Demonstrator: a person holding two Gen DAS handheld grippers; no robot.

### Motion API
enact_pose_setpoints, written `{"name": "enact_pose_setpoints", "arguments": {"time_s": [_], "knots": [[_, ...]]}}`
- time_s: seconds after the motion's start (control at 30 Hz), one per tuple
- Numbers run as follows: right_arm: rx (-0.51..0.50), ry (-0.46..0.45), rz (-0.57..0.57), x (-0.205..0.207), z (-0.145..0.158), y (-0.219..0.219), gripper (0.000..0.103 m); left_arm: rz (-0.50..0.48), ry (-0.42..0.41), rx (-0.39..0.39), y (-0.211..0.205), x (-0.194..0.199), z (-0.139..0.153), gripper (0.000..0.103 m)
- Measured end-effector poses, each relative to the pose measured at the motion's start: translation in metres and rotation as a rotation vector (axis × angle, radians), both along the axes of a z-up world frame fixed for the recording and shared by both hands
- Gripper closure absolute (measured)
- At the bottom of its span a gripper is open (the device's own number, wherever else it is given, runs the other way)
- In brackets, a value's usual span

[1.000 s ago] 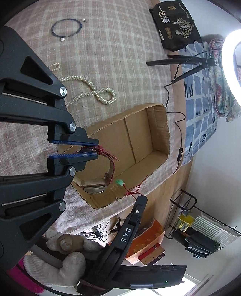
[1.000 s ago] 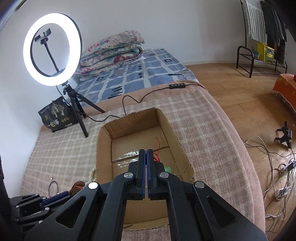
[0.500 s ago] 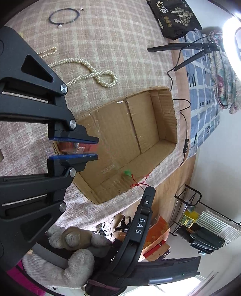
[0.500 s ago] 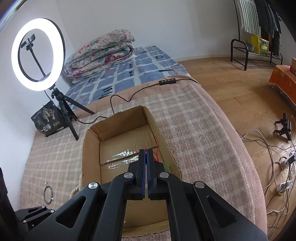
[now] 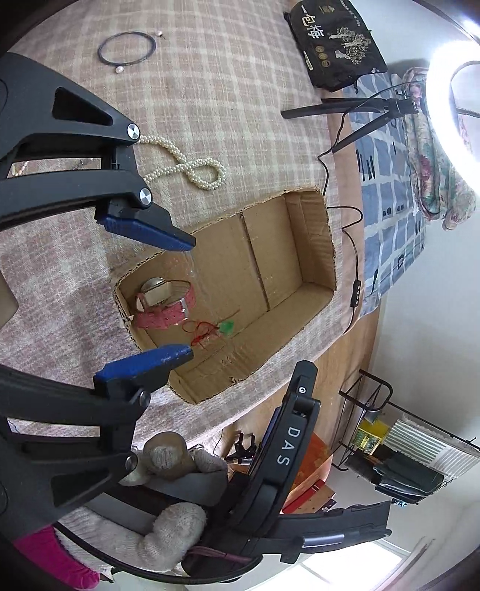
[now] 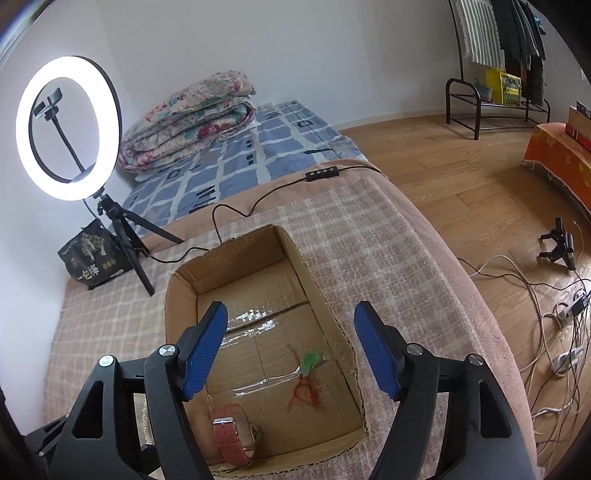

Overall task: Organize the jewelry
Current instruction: 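Withdraw both open tools from the box back toward the remaining jewelry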

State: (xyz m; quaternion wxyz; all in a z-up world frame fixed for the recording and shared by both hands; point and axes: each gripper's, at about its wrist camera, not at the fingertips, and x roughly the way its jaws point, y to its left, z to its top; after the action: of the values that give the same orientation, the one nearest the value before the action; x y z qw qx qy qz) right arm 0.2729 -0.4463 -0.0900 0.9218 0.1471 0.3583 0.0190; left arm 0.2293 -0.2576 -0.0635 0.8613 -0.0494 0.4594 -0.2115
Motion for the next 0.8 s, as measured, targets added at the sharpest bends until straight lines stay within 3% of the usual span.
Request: {"name": "enact_pose_setpoints", "arguments": {"time_s": [0.4, 0.8], "knots": [[0.013, -0.033, -0.01, -0.019, 0.016, 0.005, 0.031, 0.016, -0.055, 0.013, 0.029, -0.021, 0.023, 0.049], [-0.015, -0.092, 0.024, -0.046, 0.033, 0.034, 0.031, 0.083, -0.102, 0.013, 0.097, -0.036, 0.044, 0.049]]}}
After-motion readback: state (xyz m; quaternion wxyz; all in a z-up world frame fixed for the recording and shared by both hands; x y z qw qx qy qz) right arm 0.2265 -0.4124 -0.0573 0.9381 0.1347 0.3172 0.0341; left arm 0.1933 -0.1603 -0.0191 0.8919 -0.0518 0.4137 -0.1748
